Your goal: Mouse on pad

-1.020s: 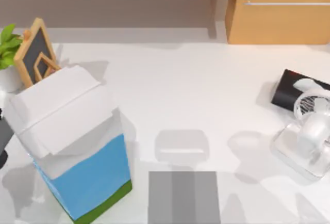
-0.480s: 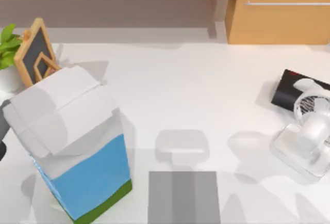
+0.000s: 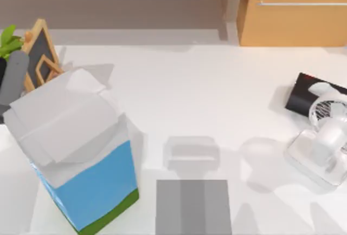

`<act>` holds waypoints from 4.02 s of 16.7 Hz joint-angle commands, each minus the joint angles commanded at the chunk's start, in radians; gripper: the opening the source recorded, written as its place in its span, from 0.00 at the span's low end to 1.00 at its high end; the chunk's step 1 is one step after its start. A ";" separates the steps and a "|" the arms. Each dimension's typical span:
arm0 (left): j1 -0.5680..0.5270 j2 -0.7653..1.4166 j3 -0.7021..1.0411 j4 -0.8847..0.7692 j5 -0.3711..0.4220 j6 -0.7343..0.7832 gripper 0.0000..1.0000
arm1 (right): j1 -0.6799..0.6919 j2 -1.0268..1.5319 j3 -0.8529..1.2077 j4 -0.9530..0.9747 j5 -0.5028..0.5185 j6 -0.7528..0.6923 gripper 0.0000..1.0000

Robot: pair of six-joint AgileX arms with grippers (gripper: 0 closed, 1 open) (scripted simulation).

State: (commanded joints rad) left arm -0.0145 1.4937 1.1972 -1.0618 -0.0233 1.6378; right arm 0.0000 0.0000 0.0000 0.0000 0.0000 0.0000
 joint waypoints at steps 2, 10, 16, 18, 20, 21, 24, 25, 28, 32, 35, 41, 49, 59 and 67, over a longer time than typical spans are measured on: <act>-0.042 0.003 0.080 0.032 -0.002 -0.163 0.00 | 0.000 0.000 0.000 0.000 0.000 0.000 1.00; -0.310 0.071 0.378 0.144 -0.051 -1.013 0.00 | 0.000 0.000 0.000 0.000 0.000 0.000 1.00; -0.599 0.204 0.436 0.141 -0.055 -1.704 0.00 | 0.000 0.000 0.000 0.000 0.000 0.000 1.00; -0.698 0.254 0.422 0.123 -0.040 -1.918 0.00 | 0.000 0.000 0.000 0.000 0.000 0.000 1.00; -0.789 0.302 0.396 0.098 -0.019 -2.111 0.00 | 0.000 0.000 0.000 0.000 0.000 0.000 1.00; -0.831 0.325 0.381 0.084 -0.007 -2.200 0.00 | 0.000 0.000 0.000 0.000 0.000 0.000 1.00; -0.931 0.384 0.325 0.038 0.027 -2.423 0.00 | 0.000 0.000 0.000 0.000 0.000 0.000 1.00; -0.954 0.399 0.305 0.022 0.036 -2.481 0.00 | 0.000 0.000 0.000 0.000 0.000 0.000 1.00; -0.987 0.428 0.251 -0.019 0.048 -2.598 0.00 | 0.000 0.000 0.000 0.000 0.000 0.000 1.00; -0.989 0.434 0.234 -0.031 0.050 -2.625 0.00 | 0.000 0.000 0.000 0.000 0.000 0.000 1.00; -0.984 0.431 0.236 -0.030 0.049 -2.622 0.00 | 0.000 0.000 0.000 0.000 0.000 0.000 1.00; -0.989 0.407 0.247 0.021 0.052 -2.608 0.00 | 0.000 0.000 0.000 0.000 0.000 0.000 1.00; -0.977 0.408 0.215 0.114 0.045 -2.617 0.00 | 0.000 0.000 0.000 0.000 0.000 0.000 1.00; -0.985 0.492 0.127 0.133 0.050 -2.620 0.00 | 0.000 0.000 0.000 0.000 0.000 0.000 1.00; -0.985 0.492 0.127 0.133 0.050 -2.620 0.45 | 0.000 0.000 0.000 0.000 0.000 0.000 1.00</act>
State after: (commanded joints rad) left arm -0.9994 1.9858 1.3247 -0.9288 0.0266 -0.9822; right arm 0.0000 0.0000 0.0000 0.0000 0.0000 0.0000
